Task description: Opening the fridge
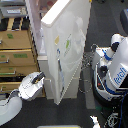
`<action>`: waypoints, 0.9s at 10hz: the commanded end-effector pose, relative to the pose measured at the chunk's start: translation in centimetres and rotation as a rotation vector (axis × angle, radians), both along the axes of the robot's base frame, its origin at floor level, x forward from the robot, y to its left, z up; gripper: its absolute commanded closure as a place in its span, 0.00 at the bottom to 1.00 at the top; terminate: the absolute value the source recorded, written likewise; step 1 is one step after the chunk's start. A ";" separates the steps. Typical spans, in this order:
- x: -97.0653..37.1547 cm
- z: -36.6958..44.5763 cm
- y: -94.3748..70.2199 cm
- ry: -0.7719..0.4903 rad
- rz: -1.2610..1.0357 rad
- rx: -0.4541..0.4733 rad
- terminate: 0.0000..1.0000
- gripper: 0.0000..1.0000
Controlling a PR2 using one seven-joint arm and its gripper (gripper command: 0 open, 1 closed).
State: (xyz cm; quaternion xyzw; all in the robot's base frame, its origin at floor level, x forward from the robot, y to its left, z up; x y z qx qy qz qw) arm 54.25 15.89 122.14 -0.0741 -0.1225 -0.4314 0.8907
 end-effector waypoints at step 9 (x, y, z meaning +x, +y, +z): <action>-0.6 1.9 -31.1 -0.054 -0.262 0.072 0.00 0.00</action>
